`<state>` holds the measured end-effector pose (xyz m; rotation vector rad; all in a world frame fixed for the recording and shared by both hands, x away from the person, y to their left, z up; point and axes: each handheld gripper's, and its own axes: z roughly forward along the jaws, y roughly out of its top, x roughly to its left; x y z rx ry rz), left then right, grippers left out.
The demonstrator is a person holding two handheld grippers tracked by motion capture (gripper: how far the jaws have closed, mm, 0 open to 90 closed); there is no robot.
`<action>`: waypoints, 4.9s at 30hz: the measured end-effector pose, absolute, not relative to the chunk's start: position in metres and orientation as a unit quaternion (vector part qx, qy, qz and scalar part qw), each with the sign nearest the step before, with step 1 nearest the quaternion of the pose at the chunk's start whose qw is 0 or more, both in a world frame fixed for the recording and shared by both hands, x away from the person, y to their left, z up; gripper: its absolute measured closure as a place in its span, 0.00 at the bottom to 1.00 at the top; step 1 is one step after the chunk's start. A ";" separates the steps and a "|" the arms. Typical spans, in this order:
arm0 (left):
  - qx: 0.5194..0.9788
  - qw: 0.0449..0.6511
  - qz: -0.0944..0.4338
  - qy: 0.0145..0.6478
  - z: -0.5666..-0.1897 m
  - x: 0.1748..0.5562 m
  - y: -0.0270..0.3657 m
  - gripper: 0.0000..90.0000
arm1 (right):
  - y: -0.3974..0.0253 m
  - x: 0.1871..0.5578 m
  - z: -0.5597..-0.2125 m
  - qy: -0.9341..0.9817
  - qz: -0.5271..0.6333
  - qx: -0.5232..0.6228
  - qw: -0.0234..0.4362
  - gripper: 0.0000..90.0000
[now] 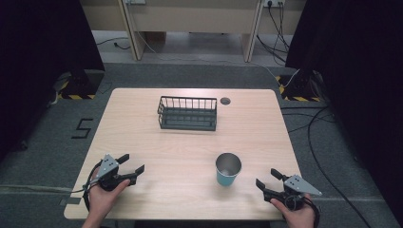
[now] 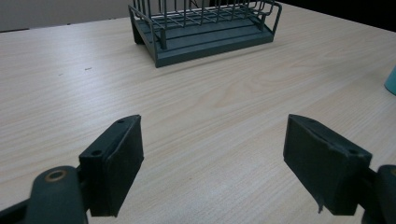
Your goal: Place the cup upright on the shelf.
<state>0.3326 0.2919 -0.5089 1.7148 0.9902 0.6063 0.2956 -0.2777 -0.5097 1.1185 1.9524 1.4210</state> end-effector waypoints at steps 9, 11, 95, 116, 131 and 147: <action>0.714 0.511 0.248 0.410 -0.509 0.331 0.291 0.22 | -0.257 0.293 -0.504 0.744 0.515 0.367 0.215 0.23; 0.715 0.511 0.248 0.409 -0.509 0.331 0.291 0.22 | -0.253 0.293 -0.502 0.745 0.518 0.363 0.213 0.23; 0.721 0.512 0.244 0.398 -0.508 0.332 0.288 0.22 | -0.166 0.355 -0.478 0.752 0.550 0.296 0.208 0.20; 0.723 0.511 0.245 0.395 -0.508 0.332 0.287 0.22 | -0.158 0.369 -0.464 0.741 0.556 0.298 0.228 0.20; 0.723 0.511 0.245 0.394 -0.508 0.332 0.287 0.22 | -0.148 0.385 -0.448 0.734 0.565 0.293 0.236 0.20; 0.723 0.512 0.246 0.393 -0.507 0.332 0.287 0.22 | -0.132 0.404 -0.432 0.733 0.566 0.285 0.249 0.20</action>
